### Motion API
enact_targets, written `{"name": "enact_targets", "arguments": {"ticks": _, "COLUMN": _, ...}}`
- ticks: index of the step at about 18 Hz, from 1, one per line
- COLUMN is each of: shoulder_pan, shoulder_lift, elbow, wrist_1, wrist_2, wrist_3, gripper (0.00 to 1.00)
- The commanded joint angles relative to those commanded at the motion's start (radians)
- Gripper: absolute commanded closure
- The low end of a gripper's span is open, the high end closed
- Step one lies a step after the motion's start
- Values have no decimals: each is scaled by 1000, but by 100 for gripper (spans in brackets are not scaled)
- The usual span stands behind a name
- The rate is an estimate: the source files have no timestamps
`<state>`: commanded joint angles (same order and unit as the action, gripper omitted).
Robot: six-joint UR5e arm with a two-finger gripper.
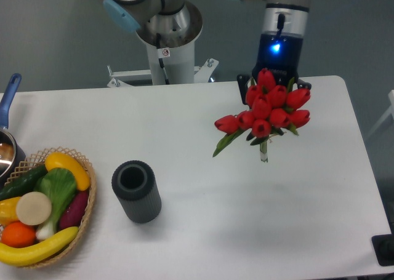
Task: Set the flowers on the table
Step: 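Move the held red tulip bouquet down toward the table surface, then tilt the gripper to lay the tulip bouquet sideways onto the table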
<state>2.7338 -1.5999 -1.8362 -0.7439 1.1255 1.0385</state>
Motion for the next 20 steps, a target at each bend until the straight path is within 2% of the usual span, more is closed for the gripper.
{"name": "enact_targets", "arguments": {"ticks": 5, "shoulder_pan": -97, "shoulder_lift": -20, "elbow": -8, "wrist_1": -3, "wrist_2": 242, "wrist_3": 11, "gripper": 56}}
{"name": "enact_targets", "arguments": {"ticks": 10, "shoulder_pan": -199, "shoulder_lift": -83, "elbow": -18, "wrist_1": -12, "wrist_2": 454, "wrist_3": 12, "gripper": 56}}
{"name": "enact_targets", "arguments": {"ticks": 16, "shoulder_pan": -308, "shoulder_lift": -204, "elbow": -5, "wrist_1": -49, "wrist_2": 755, "wrist_3": 66, "gripper": 55}}
{"name": "enact_targets", "arguments": {"ticks": 20, "shoulder_pan": -351, "shoulder_lift": -299, "elbow": -2, "wrist_1": -52, "wrist_2": 902, "wrist_3": 87, "gripper": 55}}
